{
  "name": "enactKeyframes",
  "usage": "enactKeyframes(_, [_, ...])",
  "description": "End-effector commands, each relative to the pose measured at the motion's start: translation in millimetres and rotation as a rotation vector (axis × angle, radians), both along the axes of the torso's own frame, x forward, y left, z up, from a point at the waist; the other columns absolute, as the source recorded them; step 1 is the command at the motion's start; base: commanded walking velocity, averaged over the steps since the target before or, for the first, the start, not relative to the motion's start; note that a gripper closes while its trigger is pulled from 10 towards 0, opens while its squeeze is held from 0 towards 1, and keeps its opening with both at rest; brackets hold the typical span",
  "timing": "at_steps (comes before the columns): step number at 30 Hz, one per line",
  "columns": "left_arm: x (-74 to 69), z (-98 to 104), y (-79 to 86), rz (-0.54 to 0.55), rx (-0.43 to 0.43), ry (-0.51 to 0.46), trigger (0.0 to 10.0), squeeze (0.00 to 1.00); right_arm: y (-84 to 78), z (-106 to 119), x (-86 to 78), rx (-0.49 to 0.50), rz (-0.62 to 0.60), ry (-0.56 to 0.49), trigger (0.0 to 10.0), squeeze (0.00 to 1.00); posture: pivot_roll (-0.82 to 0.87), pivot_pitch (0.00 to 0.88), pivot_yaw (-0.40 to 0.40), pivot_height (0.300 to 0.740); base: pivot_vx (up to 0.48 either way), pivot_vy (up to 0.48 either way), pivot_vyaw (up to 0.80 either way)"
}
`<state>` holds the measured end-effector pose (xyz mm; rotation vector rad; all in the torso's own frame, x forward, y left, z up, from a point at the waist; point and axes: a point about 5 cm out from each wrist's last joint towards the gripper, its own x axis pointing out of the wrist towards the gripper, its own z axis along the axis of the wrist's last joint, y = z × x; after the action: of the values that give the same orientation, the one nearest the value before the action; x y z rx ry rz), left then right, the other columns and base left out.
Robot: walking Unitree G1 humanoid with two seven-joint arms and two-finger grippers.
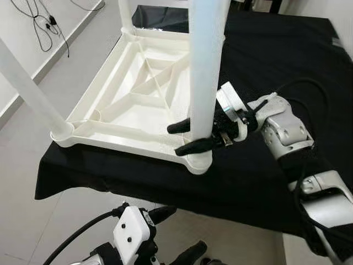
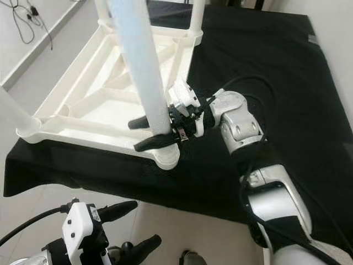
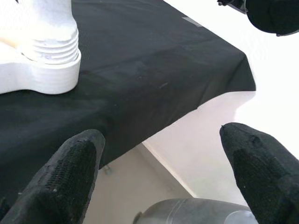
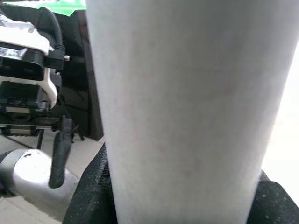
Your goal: Building children table
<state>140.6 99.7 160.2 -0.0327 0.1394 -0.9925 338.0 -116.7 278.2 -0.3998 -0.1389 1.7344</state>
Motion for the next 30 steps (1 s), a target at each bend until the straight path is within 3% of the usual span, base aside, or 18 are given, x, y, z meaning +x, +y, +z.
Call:
enactKeyframes(1, [-3.2, -1.2, -0.2, -0.008, 0.009, 0.019, 10.0, 0.00, -2.5, -20.0, 3.4, -0.016, -0.041, 0.088, 10.0, 0.00, 0.08, 0.330, 0.004, 0.740, 0.000, 0.000, 0.00])
enactKeyframes(9, [-1.9, -2.0, -0.3, -0.012, 0.003, 0.025, 10.0, 0.00, -12.4, -33.6, 5.8, 0.078, -0.181, 0.113, 10.0, 0.00, 0.07, 0.322, 0.010, 0.740, 0.000, 0.000, 0.00])
enactKeyframes(22, [0.2, -3.3, -0.1, -0.011, 0.004, 0.024, 10.0, 0.00, -12.7, -36.7, 6.5, 0.119, -0.292, 0.089, 10.0, 0.00, 0.06, 0.316, 0.006, 0.740, 0.000, 0.000, 0.00])
enactKeyframes(25, [0.7, -3.8, -0.6, -0.011, 0.003, 0.024, 10.0, 0.00, -13.5, -43.7, 4.7, 0.098, -0.371, 0.071, 10.0, 0.00, 0.05, 0.313, -0.007, 0.740, 0.000, 0.000, 0.00])
enactKeyframes(26, [0.8, -5.4, -1.6, -0.008, 0.001, 0.025, 10.0, 0.00, -12.9, -66.7, 0.2, 0.083, -0.682, 0.123, 10.0, 0.00, 0.02, 0.305, -0.045, 0.740, 0.000, 0.000, 0.00])
enactKeyframes(27, [0.7, -6.1, -1.9, -0.006, 0.001, 0.025, 10.0, 0.00, -14.6, -77.4, -3.2, 0.074, -0.845, 0.142, 10.0, 0.00, 0.02, 0.305, -0.045, 0.740, 0.000, 0.000, 0.00])
enactKeyframes(30, [0.7, -6.4, -2.1, -0.005, 0.001, 0.025, 10.0, 0.00, -16.5, -83.6, -6.1, 0.067, -0.947, 0.151, 10.0, 0.00, 0.02, 0.305, -0.045, 0.740, 0.000, 0.000, 0.00])
